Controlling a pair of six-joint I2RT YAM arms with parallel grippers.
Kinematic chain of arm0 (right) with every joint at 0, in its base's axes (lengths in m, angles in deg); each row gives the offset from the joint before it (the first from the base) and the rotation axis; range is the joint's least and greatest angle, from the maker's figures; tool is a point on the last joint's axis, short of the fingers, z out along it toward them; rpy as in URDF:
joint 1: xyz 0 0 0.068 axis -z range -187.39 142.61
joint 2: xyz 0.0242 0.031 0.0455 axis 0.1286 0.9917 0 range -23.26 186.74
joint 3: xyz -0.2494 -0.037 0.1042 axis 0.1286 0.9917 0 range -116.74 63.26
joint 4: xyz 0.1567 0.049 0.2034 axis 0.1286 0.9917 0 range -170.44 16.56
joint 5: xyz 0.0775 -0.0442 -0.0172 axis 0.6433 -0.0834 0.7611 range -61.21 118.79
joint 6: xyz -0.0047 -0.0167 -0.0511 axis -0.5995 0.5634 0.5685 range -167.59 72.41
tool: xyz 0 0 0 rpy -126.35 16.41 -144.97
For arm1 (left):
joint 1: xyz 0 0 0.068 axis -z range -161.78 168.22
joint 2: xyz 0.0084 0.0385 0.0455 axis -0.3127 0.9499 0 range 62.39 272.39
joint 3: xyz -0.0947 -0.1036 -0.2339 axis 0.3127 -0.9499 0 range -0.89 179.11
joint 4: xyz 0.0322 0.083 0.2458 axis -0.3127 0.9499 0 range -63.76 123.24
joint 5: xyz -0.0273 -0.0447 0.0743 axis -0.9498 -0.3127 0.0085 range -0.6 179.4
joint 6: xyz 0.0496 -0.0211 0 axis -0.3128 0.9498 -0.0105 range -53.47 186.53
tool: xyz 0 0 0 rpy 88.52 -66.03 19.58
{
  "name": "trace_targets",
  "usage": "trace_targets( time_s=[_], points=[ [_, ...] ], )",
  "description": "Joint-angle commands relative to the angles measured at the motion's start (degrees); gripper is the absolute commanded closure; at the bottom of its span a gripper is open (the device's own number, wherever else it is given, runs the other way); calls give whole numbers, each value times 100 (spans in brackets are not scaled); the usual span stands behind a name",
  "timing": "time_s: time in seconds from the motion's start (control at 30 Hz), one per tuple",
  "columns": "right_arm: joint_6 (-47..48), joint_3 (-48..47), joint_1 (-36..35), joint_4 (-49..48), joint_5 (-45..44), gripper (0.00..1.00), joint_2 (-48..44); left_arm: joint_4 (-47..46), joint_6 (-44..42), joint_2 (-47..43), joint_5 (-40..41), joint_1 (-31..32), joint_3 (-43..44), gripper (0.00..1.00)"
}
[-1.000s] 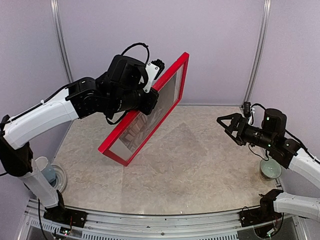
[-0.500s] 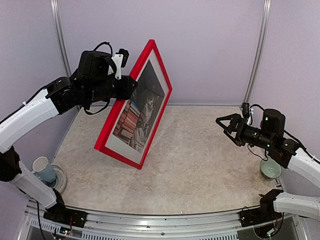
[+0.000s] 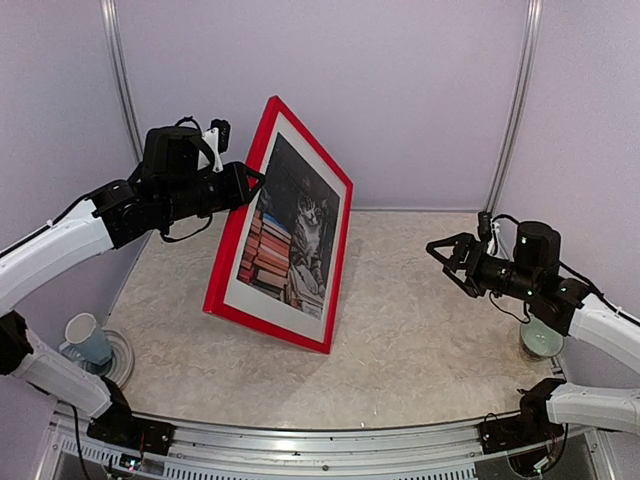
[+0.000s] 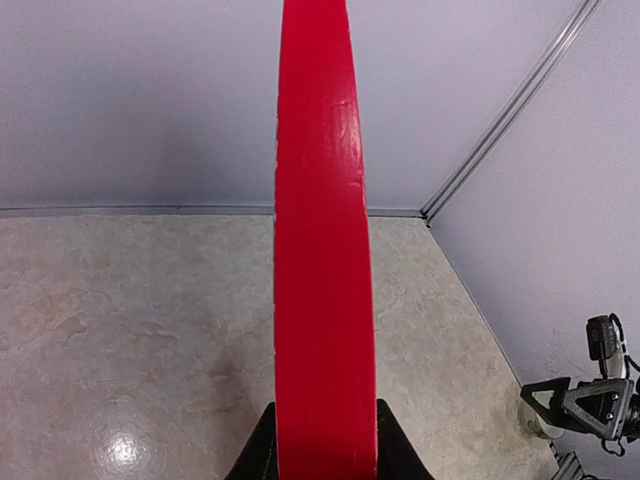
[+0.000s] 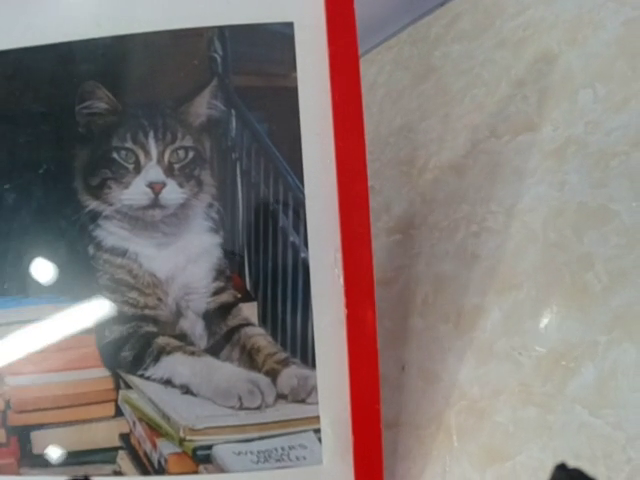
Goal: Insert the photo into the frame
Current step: Turn over the photo frame.
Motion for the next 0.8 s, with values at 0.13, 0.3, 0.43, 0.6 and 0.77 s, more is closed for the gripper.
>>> trace_targets(
  time_s=[0.13,0.3,0.43,0.6,0.77],
  points=[
    [-5,113,29,-251,44,1,194,-1017,575,-268,-498,-179,-607,100],
    [35,197,32,-361,0,1,412,-1246,778,-313,-670,-219,-985,100],
    [89,292,32,-486,-21,1,681,-1473,954,-399,-736,-237,-1383,100],
    [155,353,32,-640,-15,1,990,-1813,1179,-580,-696,-262,-1951,100],
    [210,426,65,-976,90,1,1354,-2009,1313,-626,-758,-279,-2257,100]
  ],
)
